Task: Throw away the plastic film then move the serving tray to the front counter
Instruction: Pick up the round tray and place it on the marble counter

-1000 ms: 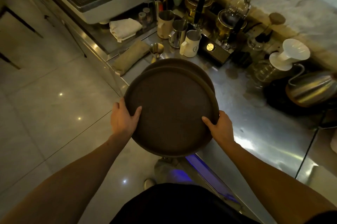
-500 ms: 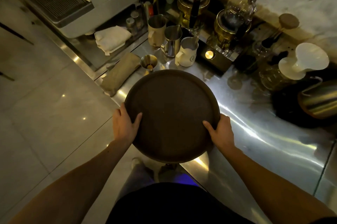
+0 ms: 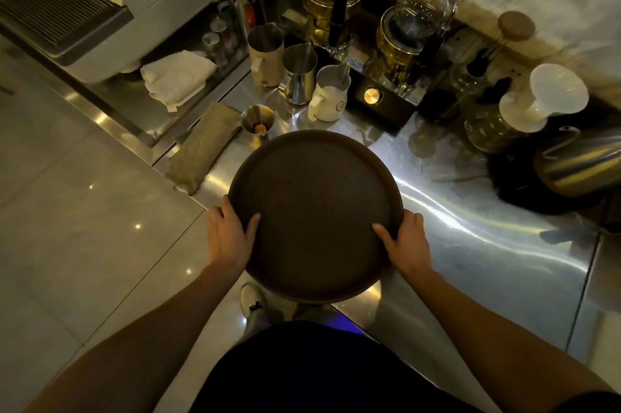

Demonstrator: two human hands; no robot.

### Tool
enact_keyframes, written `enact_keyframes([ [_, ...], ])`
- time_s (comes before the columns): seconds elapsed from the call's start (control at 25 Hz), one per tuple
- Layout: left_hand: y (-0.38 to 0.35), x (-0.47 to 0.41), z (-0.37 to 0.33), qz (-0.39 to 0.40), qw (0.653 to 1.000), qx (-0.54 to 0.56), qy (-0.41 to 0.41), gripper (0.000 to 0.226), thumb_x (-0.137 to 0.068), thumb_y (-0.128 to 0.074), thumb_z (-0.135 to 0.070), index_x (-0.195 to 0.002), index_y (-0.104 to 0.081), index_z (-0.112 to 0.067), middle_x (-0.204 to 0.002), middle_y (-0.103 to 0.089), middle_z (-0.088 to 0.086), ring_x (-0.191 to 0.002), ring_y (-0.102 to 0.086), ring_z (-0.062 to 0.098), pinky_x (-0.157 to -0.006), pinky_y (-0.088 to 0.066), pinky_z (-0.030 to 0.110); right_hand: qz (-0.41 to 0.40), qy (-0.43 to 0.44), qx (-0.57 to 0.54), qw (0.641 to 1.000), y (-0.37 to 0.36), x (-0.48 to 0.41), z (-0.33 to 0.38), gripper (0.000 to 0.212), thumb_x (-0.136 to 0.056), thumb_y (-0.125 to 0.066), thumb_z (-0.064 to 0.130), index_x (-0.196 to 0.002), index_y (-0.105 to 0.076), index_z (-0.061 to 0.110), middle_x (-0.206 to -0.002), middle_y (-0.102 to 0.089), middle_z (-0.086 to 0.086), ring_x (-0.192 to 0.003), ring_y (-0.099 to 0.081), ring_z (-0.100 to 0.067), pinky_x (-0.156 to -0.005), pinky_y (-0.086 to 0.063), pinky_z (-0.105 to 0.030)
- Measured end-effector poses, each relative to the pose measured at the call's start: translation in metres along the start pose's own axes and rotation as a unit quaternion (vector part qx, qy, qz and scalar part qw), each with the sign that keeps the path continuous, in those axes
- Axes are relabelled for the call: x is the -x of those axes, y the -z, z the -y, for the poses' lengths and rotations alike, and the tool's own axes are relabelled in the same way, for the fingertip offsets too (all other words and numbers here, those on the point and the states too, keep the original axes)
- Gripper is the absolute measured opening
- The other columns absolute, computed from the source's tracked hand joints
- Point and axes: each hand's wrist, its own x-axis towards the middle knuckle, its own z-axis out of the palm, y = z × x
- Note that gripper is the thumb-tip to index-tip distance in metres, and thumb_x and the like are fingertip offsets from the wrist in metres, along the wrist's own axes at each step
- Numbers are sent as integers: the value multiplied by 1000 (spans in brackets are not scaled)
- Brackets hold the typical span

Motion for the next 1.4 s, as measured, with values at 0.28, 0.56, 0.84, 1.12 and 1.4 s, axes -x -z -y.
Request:
enact_keyframes([
  [0.28,-2,0,-14,16,999,-13,30,73,-92,-59,-37,-147,-23,-5,-129,-39,26,-118,-44,39,-97,-45,46,-1,-13,0,1000,-5,-1,-1,68,-87,-57,55,-131,-42,6,-127,-43,-16,-104,-58,-31,-86,-50,-39],
  [0.56,7,-6,-20,33,997,-55,50,58,-90,-63,-33,-134,-38,-4,-133,-34,26,-123,-37,41,-99,-41,45,-5,-11,-22,1000,-9,3,2,67,-87,-59,52,-133,-40,7,-129,-40,-16,-107,-57,-32,-90,-50,-41],
  [0.84,8,-13,-18,55,995,-71,47,64,-89,-64,-37,-135,-35,-2,-132,-42,25,-124,-43,41,-99,-43,48,13,-17,-28,999,-9,3,2,70,-88,-58,53,-138,-36,9,-132,-49,-16,-114,-56,-34,-93,-50,-45],
  [1.12,7,-13,-1,103,994,31,20,85,-87,-67,-40,-148,-17,-10,-142,-36,25,-130,-42,43,-101,-45,52,32,-36,-48,998,-11,5,7,81,-90,-56,51,-147,-19,9,-141,-47,-18,-122,-54,-38,-98,-47,-49],
  [1.4,17,-28,0,168,979,104,46,117,-65,-77,-62,-153,-8,-26,-151,-36,16,-133,-43,39,-101,-45,52,42,-67,-118,990,-9,9,9,104,-80,-65,60,-154,-2,21,-152,-37,-12,-133,-44,-35,-105,-41,-50],
])
